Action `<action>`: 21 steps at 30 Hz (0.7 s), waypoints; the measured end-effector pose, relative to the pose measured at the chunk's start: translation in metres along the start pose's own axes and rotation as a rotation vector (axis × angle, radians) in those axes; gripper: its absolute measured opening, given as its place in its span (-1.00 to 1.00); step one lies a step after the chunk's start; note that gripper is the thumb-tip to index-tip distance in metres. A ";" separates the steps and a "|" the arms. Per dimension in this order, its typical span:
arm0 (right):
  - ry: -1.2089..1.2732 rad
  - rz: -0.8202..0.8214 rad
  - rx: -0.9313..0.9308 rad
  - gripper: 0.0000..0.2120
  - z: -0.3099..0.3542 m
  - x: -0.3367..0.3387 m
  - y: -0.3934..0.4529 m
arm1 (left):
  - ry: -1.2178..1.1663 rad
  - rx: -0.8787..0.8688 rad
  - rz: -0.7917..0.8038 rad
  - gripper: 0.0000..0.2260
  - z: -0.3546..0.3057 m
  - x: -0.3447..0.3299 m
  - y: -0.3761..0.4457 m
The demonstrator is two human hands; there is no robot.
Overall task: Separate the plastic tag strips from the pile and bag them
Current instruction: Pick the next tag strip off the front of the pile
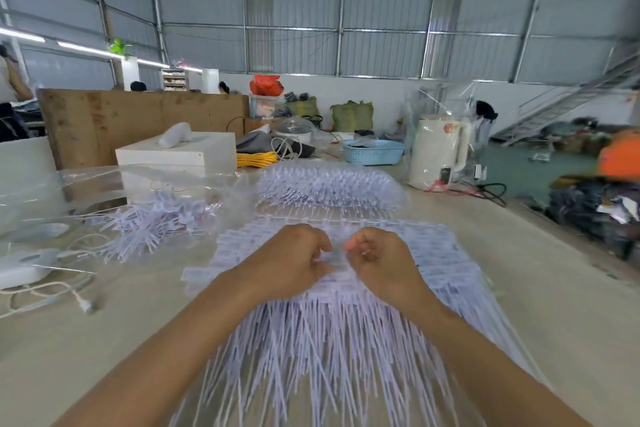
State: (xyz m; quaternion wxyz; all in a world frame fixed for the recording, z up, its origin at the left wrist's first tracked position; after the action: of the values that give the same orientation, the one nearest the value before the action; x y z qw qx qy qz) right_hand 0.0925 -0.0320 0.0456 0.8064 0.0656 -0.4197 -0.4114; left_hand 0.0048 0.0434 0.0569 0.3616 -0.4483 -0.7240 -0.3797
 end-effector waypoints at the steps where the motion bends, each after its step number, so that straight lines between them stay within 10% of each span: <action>1: -0.039 -0.002 -0.022 -0.82 -0.013 0.010 -0.005 | 0.022 0.002 0.056 -0.60 0.000 -0.014 0.005; 13: -0.067 0.100 -0.043 -0.89 -0.053 0.020 -0.017 | 0.005 0.049 0.082 -0.77 0.001 -0.028 0.029; 21: 0.679 0.223 -0.169 -0.60 -0.035 0.010 -0.025 | 0.007 -0.144 0.041 -0.86 -0.061 -0.005 0.035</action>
State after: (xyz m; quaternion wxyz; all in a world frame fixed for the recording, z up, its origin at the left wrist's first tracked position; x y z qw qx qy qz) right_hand 0.1063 -0.0643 0.0181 0.9423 0.0854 -0.0974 -0.3087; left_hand 0.0504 -0.0006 0.0875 0.3390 -0.4865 -0.6841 -0.4247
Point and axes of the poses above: each hand's wrist, its own y-axis towards the middle knuckle, its own x-axis out of the back of the hand, z = x × y, the point moved 10 cm from there along y, towards the middle knuckle, and after that the axes turned 11 degrees about -y, right-handed, at the moved point
